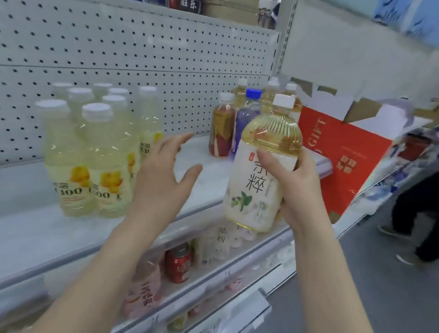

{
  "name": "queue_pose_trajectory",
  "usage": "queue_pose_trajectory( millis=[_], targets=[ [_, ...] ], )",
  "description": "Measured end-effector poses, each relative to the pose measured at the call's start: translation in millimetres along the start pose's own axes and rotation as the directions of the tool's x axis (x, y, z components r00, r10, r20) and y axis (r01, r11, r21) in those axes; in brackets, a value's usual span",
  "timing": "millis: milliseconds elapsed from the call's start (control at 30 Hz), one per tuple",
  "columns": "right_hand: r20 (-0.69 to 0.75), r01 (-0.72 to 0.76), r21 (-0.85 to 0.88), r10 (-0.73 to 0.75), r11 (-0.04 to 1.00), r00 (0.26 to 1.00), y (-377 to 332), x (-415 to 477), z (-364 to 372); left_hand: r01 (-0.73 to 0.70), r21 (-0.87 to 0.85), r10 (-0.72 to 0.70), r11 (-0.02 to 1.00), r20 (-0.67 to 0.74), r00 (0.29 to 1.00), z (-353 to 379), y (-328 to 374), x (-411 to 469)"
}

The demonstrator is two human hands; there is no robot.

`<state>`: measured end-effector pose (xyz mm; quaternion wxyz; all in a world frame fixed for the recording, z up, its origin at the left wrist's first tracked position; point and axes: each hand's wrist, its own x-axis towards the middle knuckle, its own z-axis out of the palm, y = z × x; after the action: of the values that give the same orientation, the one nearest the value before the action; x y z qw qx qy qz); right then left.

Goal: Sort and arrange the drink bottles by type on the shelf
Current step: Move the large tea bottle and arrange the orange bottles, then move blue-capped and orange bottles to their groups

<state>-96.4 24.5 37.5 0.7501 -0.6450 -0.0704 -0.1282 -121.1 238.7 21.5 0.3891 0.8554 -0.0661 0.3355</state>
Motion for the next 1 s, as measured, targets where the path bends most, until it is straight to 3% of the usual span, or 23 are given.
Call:
queue_pose_trajectory(
  millis=[100,267,633,800,1000],
  targets=[
    [-0.015,0.026,-0.025,-0.027,0.999,1.0,-4.0,43.8,-36.5,0.045,-0.014,-0.044,0.999,0.088,0.995,50.5,14.8,33.0],
    [-0.061,0.087,-0.124,-0.095,0.988,0.994,1.2,113.3,-73.7,0.05,0.029,-0.053,0.998,0.111,0.992,107.8,21.5,83.3],
    [-0.126,0.137,-0.342,-0.19,0.93,0.974,56.8,251.3,-109.4,-0.056,0.127,0.051,0.99,0.049,0.998,176.3,-5.7,183.7],
    [-0.068,0.155,-0.285,-0.182,0.946,0.981,80.8,286.7,-118.5,-0.041,0.133,0.041,0.99,-0.001,0.999,199.4,-8.2,197.4],
    [0.156,0.225,-0.299,-0.185,0.927,0.97,88.8,321.4,-140.8,-0.023,0.204,0.032,0.979,-0.043,0.999,212.3,-7.4,197.1]
  ],
)
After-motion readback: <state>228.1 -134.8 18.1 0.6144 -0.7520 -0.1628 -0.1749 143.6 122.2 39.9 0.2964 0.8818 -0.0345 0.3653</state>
